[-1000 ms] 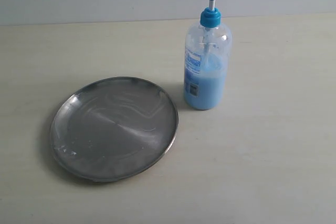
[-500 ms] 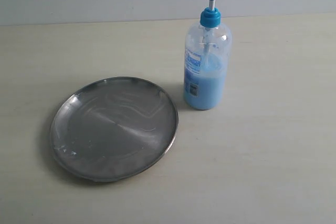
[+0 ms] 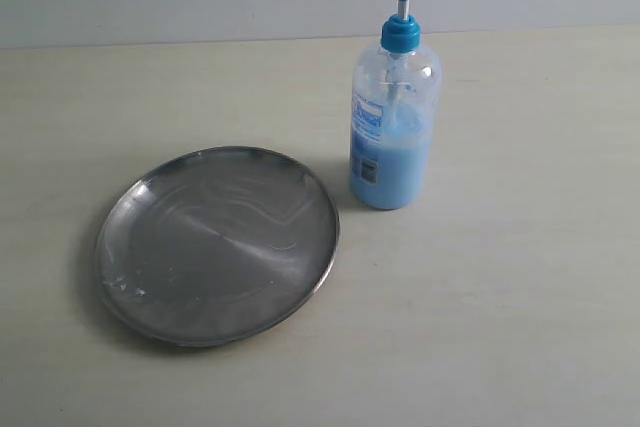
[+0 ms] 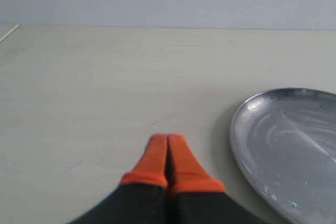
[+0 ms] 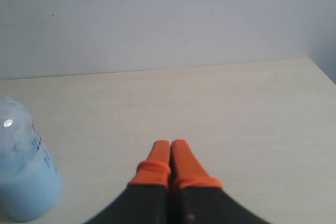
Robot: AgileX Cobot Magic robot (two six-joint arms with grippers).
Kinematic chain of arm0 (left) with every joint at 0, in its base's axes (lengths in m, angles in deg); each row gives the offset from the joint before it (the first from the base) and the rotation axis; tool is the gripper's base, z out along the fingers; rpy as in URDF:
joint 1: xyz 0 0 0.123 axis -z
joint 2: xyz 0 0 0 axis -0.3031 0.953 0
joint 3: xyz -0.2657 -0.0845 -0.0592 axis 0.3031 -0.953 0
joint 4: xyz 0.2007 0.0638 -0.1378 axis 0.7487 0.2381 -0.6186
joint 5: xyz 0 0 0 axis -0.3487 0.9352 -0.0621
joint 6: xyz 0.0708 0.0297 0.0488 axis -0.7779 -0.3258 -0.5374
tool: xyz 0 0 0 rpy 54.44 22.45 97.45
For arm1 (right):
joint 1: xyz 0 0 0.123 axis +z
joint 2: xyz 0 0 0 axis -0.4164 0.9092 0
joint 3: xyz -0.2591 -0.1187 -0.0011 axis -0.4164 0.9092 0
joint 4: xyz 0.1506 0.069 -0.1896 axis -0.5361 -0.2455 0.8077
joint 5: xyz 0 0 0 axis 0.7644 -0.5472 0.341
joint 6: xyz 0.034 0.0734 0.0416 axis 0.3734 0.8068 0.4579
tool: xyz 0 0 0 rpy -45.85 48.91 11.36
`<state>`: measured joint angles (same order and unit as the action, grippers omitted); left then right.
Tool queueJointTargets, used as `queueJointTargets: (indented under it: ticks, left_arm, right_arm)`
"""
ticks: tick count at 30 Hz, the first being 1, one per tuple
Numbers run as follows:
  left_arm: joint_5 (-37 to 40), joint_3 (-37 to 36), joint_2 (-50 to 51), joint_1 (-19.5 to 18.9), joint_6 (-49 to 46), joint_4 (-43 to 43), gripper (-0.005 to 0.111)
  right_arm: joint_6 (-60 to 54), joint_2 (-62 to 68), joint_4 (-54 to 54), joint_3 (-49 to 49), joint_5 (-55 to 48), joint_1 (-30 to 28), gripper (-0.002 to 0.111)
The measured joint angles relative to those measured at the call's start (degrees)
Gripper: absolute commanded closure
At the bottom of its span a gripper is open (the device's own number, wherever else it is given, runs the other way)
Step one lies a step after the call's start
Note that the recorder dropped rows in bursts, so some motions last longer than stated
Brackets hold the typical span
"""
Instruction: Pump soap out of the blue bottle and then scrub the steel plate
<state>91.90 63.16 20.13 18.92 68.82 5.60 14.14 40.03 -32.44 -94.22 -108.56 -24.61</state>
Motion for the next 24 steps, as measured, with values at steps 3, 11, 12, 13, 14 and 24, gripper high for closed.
queueJointTargets:
  ticks: [3,11,12,13,14,24]
  left_arm:
    - [0.0,0.0,0.0,0.0,0.0,0.0,0.107]
    - [0.0,0.0,0.0,0.0,0.0,0.0,0.107]
    - [0.0,0.0,0.0,0.0,0.0,0.0,0.107]
    - [0.0,0.0,0.0,0.0,0.0,0.0,0.107]
    - [0.0,0.0,0.0,0.0,0.0,0.0,0.107]
    - [0.0,0.0,0.0,0.0,0.0,0.0,0.107]
  right_arm:
    - [0.0,0.0,0.0,0.0,0.0,0.0,0.108]
    - [0.0,0.0,0.0,0.0,0.0,0.0,0.108]
    - [0.0,0.0,0.0,0.0,0.0,0.0,0.108]
    - [0.0,0.0,0.0,0.0,0.1,0.0,0.108]
    - [0.0,0.0,-0.4,0.0,0.2,0.0,0.108]
    - [-0.8,3.3,-7.1,0.0,1.7,0.0,0.108]
